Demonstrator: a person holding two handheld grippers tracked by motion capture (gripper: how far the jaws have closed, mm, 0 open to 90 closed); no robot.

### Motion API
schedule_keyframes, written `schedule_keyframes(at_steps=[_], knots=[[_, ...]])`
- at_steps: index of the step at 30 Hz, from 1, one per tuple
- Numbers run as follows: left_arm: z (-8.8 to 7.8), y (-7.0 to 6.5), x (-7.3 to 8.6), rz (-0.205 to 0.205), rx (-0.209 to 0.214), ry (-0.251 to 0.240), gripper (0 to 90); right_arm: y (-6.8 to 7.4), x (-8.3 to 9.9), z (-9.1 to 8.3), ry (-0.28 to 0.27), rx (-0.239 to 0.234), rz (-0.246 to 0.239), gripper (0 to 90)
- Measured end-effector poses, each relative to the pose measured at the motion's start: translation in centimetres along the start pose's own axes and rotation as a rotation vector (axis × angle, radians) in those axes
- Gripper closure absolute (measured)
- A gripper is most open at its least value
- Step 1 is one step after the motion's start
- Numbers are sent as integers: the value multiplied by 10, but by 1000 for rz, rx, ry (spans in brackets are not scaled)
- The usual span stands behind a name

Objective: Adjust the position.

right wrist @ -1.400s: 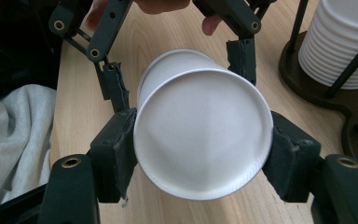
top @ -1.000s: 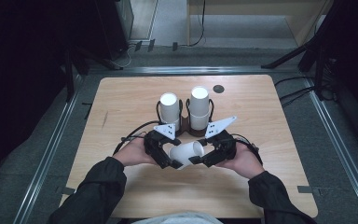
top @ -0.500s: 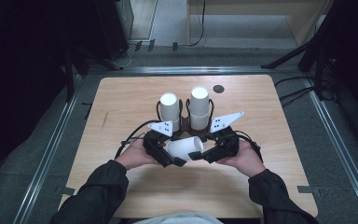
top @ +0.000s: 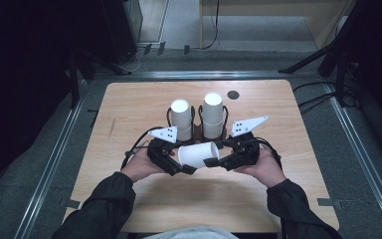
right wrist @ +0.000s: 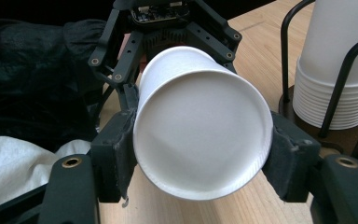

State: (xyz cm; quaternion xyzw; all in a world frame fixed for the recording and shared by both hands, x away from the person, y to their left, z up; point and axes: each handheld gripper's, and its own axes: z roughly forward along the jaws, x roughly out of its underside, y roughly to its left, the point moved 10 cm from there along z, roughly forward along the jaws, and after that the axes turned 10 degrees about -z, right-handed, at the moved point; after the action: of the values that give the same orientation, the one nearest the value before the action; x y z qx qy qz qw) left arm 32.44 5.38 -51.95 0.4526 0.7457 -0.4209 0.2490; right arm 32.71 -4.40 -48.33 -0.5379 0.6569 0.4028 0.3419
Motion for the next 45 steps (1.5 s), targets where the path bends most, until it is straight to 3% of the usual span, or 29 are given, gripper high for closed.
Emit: schedule_keyframes(at_steps=[6,10,18,26,32,39,45], knots=[[0,0,3,16,-13,33,234,2,4,1,18,-8,-6,333],[-6,4,3,11,-32,64,233,1,6,0,37,15,-23,246],[-15,13,6,23,-92,137,233,0,21,5,135,33,-44,234],[-11,22,13,42,-149,234,232,-4,32,11,201,58,-64,234],[-7,22,13,54,-154,272,232,-6,38,13,229,71,-70,234],[2,25,20,78,-175,362,232,-8,45,17,255,74,-80,235],[9,25,25,86,-175,411,232,-9,51,22,274,69,-83,237]])
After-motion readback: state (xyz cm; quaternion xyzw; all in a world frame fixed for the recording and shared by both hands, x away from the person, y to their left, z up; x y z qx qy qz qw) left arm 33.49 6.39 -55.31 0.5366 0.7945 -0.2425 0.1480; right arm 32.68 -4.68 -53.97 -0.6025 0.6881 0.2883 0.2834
